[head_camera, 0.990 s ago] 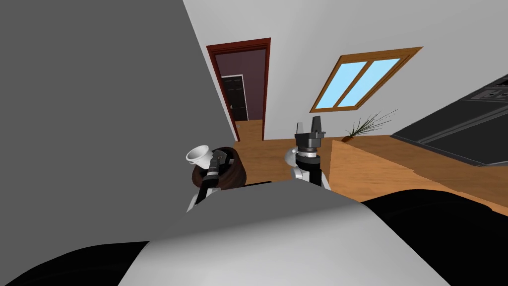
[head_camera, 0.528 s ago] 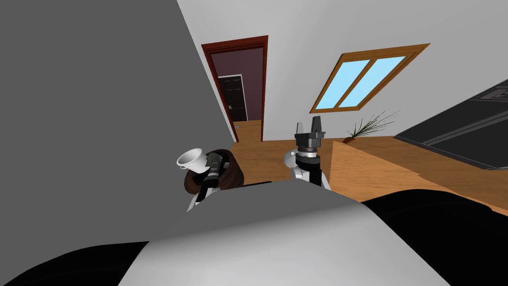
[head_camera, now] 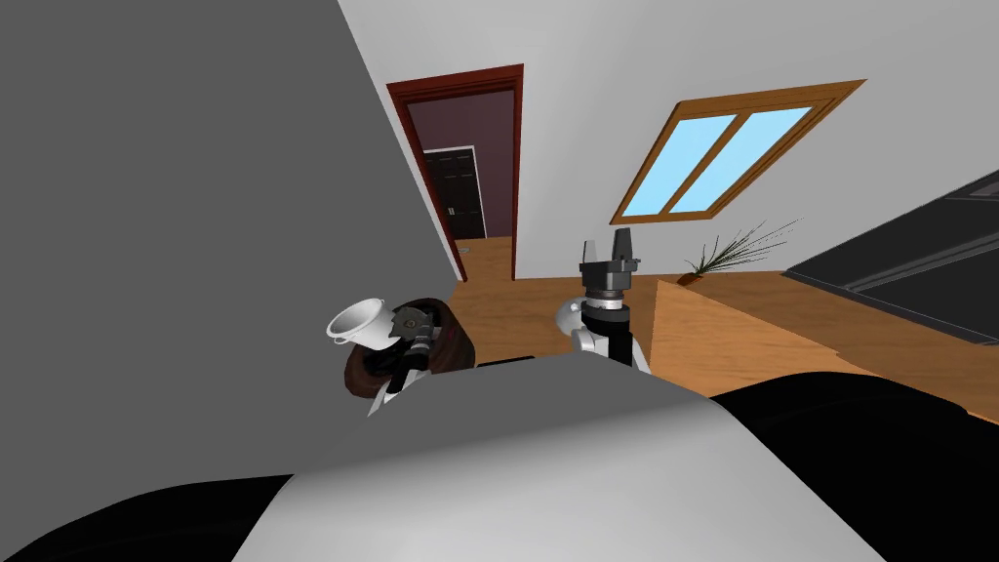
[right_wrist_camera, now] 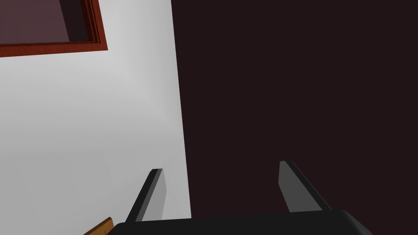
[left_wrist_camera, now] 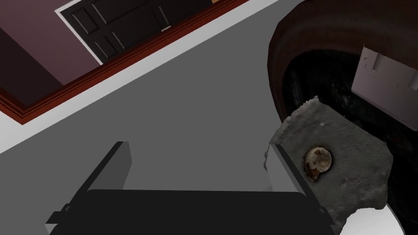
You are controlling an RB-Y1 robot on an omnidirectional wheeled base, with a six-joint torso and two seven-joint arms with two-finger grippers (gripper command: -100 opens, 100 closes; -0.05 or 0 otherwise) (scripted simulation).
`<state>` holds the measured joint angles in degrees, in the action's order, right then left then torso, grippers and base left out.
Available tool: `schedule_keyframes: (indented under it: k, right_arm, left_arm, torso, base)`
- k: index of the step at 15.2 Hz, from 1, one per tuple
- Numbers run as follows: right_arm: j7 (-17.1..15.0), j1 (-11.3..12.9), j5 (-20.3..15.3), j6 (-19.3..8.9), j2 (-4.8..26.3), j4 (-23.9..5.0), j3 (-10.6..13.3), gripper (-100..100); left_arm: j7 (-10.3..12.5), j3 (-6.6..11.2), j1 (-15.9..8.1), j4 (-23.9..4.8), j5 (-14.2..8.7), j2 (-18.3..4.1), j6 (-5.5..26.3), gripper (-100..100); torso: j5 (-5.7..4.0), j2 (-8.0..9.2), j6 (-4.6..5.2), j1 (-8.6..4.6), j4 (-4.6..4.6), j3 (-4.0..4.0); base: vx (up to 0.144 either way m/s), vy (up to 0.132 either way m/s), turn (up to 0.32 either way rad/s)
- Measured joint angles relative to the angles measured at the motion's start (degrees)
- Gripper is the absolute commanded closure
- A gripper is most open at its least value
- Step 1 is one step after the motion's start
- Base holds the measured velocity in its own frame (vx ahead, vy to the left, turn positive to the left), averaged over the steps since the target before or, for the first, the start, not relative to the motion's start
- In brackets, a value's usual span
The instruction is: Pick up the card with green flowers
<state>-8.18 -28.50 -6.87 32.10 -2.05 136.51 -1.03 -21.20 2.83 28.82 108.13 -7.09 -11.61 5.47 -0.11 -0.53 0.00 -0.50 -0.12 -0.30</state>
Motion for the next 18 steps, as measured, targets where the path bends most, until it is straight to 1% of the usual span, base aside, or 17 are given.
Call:
schedule_keyframes:
  k: [2,5,6,8,9,10,11,12,13,14,15,17,18]
  right_arm:
    - [0.00,0.00,0.00,0.00,0.00,0.00,0.00,0]
    - [0.00,0.00,0.00,0.00,0.00,0.00,0.00,0]
    - [0.00,0.00,0.00,0.00,0.00,0.00,0.00,0]
    - [0.00,0.00,0.00,0.00,0.00,0.00,0.00,0]
    - [0.00,0.00,0.00,0.00,0.00,0.00,0.00,0]
    - [0.00,0.00,0.00,0.00,0.00,0.00,0.00,0]
    - [0.00,0.00,0.00,0.00,0.00,0.00,0.00,0]
    - [0.00,0.00,0.00,0.00,0.00,0.00,0.00,0]
    - [0.00,0.00,0.00,0.00,0.00,0.00,0.00,0]
    - [0.00,0.00,0.00,0.00,0.00,0.00,0.00,0]
    - [0.00,0.00,0.00,0.00,0.00,0.00,0.00,0]
    - [0.00,0.00,0.00,0.00,0.00,0.00,0.00,0]
    - [0.00,-0.01,0.00,0.00,0.00,0.00,0.00,0]
  left_arm:
    - [-0.48,0.35,0.01,-1.24,-0.09,0.16,2.04,-100]
    - [-0.92,1.11,-0.36,-3.41,-0.69,-0.54,5.04,-100]
    - [-1.16,1.37,-0.79,-4.73,-0.71,-0.53,6.04,-100]
    - [-1.65,1.97,-1.59,-5.99,-0.57,-0.35,8.92,-100]
    - [-1.79,2.15,-1.38,-6.73,-0.77,-0.64,9.86,-100]
    - [-1.98,2.36,-1.49,-8.29,-0.79,-0.72,10.42,-100]
    - [-2.14,2.57,-1.54,-9.16,-0.86,-0.88,11.14,-100]
    - [-2.20,2.93,-1.78,-10.06,-1.16,-1.44,12.23,-100]
    - [-2.31,3.21,-2.07,-10.90,-1.13,-1.52,13.28,-100]
    - [-2.40,3.55,-2.43,-12.22,-1.39,-2.08,14.31,-100]
    - [-2.49,3.77,-2.31,-12.99,-1.52,-2.33,15.13,-100]
    - [-2.79,4.41,-2.83,-14.67,-1.10,-2.30,17.35,-100]
    - [-2.97,4.73,-2.52,-14.94,-0.63,-1.98,18.57,-100]
  torso:
    - [0.00,-0.12,0.00,-0.03,-0.03,-0.07]
    - [-0.01,-0.04,0.00,-0.04,-0.02,-0.03]
    - [-0.01,-0.12,0.00,-0.06,-0.03,-0.07]
    - [-0.01,-0.14,0.01,-0.02,-0.03,-0.09]
    - [0.00,-0.10,-0.01,0.02,-0.04,-0.07]
    - [0.01,-0.10,-0.01,0.00,-0.03,-0.07]
    - [-0.01,-0.11,0.00,-0.01,-0.03,-0.07]
    - [0.00,-0.14,0.00,0.01,-0.03,-0.09]
    - [0.00,-0.11,0.00,0.04,-0.03,-0.08]
    - [0.01,-0.13,0.00,0.05,-0.03,-0.08]
    - [0.01,-0.13,-0.01,0.08,-0.04,-0.08]
    - [0.02,-0.14,0.00,0.09,-0.04,-0.09]
    - [0.01,-0.13,-0.01,0.06,-0.04,-0.08]
  base:
    - [0.131,-0.141,0.025]
    - [0.117,-0.146,0.038]
    - [0.138,-0.141,0.031]
    - [0.122,-0.125,0.027]
    - [0.120,-0.137,0.043]
    - [0.126,-0.138,0.044]
    - [0.139,-0.132,0.050]
    - [0.116,-0.118,0.043]
    - [0.129,-0.127,0.042]
    - [0.130,-0.115,0.040]
    - [0.134,-0.110,0.048]
    - [0.127,-0.120,0.045]
    - [0.112,-0.122,0.050]
